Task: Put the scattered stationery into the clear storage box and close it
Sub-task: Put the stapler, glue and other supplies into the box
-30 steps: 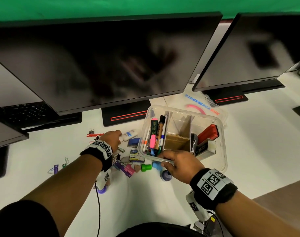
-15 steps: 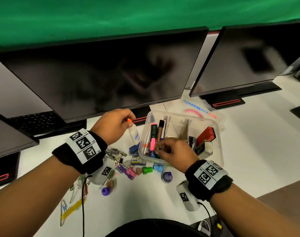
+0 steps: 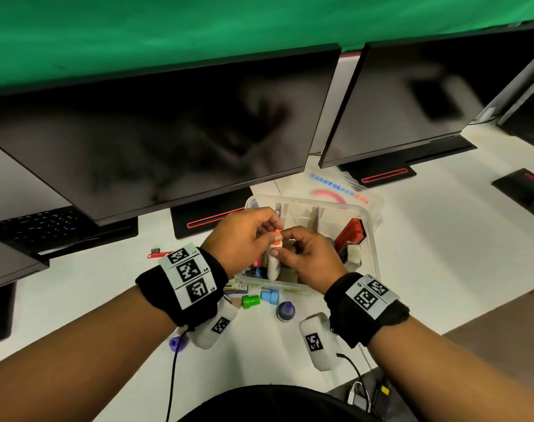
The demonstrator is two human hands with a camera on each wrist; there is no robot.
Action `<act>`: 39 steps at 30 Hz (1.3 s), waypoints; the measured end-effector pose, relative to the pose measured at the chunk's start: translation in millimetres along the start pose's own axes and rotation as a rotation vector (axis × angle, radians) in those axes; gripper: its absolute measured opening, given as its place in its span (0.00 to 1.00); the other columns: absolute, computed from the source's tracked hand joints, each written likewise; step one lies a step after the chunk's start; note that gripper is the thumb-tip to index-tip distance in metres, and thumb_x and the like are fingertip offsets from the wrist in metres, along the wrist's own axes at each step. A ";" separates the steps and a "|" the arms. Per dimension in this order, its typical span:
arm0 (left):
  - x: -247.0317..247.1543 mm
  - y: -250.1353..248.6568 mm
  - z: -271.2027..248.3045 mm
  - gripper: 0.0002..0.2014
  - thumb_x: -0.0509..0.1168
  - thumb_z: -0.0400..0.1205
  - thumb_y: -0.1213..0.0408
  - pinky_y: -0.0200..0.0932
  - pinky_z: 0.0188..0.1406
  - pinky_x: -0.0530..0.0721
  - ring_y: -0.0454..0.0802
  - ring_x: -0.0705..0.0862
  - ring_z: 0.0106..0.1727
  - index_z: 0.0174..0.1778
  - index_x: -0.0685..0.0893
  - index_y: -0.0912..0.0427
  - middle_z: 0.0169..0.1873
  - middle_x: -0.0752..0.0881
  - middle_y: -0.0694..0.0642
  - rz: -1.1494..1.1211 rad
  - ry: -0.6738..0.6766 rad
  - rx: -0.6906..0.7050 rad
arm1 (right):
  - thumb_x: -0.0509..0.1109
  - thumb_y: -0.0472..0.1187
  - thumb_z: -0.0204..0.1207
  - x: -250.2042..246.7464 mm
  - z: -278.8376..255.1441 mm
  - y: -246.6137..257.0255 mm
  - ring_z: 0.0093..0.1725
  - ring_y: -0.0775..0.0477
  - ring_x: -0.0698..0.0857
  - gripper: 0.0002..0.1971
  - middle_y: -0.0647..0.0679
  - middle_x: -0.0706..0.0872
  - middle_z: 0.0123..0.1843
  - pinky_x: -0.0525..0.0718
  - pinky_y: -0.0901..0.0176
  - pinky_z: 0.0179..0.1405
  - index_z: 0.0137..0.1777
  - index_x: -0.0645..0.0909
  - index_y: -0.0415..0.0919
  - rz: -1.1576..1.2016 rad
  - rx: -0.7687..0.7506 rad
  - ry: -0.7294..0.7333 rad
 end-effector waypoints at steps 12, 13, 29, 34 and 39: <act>37.7 63.4 -17.2 0.09 0.70 0.77 0.55 0.39 0.58 0.75 0.43 0.79 0.58 0.52 0.87 0.44 0.53 0.85 0.43 0.377 0.429 -0.091 | 0.70 0.39 0.72 -97.3 -14.2 -41.6 0.36 0.44 0.80 0.05 0.46 0.81 0.32 0.70 0.67 0.29 0.38 0.82 0.38 -0.658 0.201 0.009; 38.8 64.2 -18.6 0.09 0.69 0.78 0.55 0.39 0.58 0.75 0.44 0.80 0.58 0.53 0.88 0.45 0.53 0.86 0.43 0.383 0.433 -0.095 | 0.69 0.39 0.72 -93.3 -16.2 -46.9 0.38 0.43 0.81 0.04 0.45 0.83 0.34 0.70 0.66 0.30 0.41 0.83 0.38 -0.719 0.216 0.048; 41.0 67.1 -24.0 0.09 0.65 0.81 0.59 0.42 0.62 0.80 0.45 0.84 0.54 0.53 0.89 0.52 0.52 0.90 0.49 0.277 0.468 -0.163 | 0.58 0.36 0.80 -58.2 -7.9 -63.5 0.61 0.42 0.84 0.14 0.42 0.85 0.61 0.80 0.56 0.58 0.62 0.79 0.38 -1.181 0.443 0.277; 42.6 67.4 -23.6 0.09 0.65 0.81 0.60 0.44 0.66 0.78 0.47 0.83 0.56 0.54 0.88 0.54 0.53 0.89 0.50 0.257 0.479 -0.172 | 0.60 0.37 0.78 -64.1 -8.1 -38.0 0.54 0.43 0.86 0.12 0.45 0.87 0.54 0.82 0.54 0.49 0.58 0.79 0.40 -1.233 0.426 0.201; 43.7 69.4 -22.0 0.10 0.65 0.81 0.61 0.44 0.64 0.79 0.48 0.84 0.57 0.56 0.88 0.54 0.54 0.89 0.51 0.266 0.466 -0.153 | 0.61 0.43 0.79 -8.0 -20.2 21.1 0.42 0.47 0.86 0.11 0.47 0.89 0.45 0.81 0.62 0.43 0.52 0.85 0.46 -1.007 -0.092 0.303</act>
Point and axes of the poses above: each hand's wrist, its own z-axis towards the middle knuckle, its own x-axis out of the palm, y = z × x, the point moved 7 cm from there along z, towards the middle knuckle
